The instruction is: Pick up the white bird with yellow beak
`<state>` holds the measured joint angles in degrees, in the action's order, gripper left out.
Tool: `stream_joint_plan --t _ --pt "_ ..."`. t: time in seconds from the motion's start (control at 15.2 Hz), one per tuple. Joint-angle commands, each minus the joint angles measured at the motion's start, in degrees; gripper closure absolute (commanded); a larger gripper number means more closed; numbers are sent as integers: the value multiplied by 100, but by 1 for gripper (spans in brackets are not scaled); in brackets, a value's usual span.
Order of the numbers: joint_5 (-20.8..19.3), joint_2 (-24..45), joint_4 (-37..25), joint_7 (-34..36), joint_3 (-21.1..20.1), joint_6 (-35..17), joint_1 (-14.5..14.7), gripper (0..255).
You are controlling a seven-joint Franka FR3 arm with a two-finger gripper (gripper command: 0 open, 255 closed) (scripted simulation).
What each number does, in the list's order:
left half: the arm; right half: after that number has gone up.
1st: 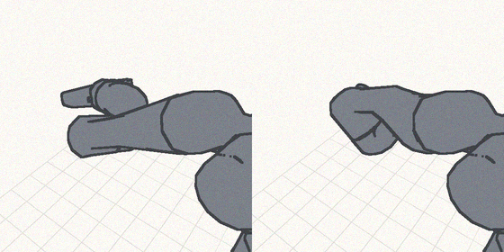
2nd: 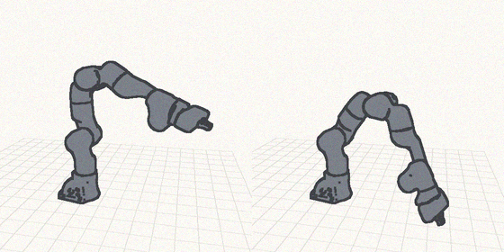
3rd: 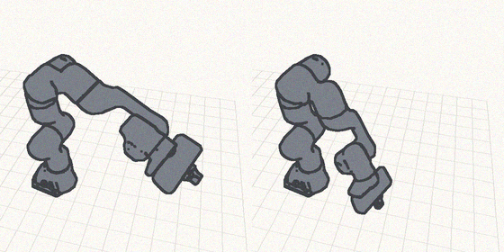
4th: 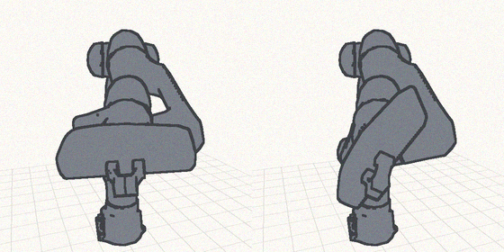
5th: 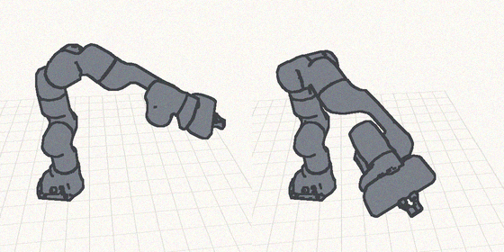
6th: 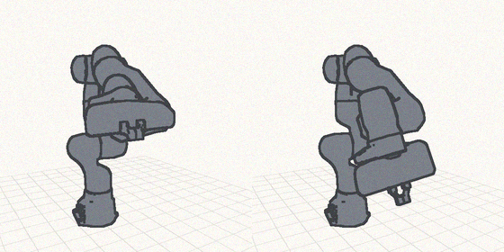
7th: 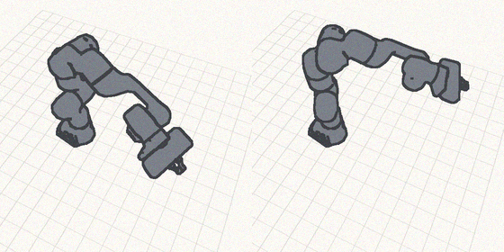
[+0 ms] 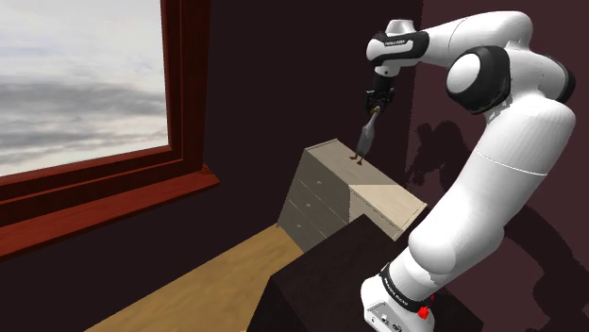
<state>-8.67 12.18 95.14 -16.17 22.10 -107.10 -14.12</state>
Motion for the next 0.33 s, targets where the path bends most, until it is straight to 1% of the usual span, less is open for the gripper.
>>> stream_joint_plan --t 0.0,0.13,0.26 --pt "-7 -39 -121 -25 4 152 2 255" --pt "-3 -46 -264 -51 5 300 1 255" --pt "-3 -47 -275 -53 6 311 1 255"
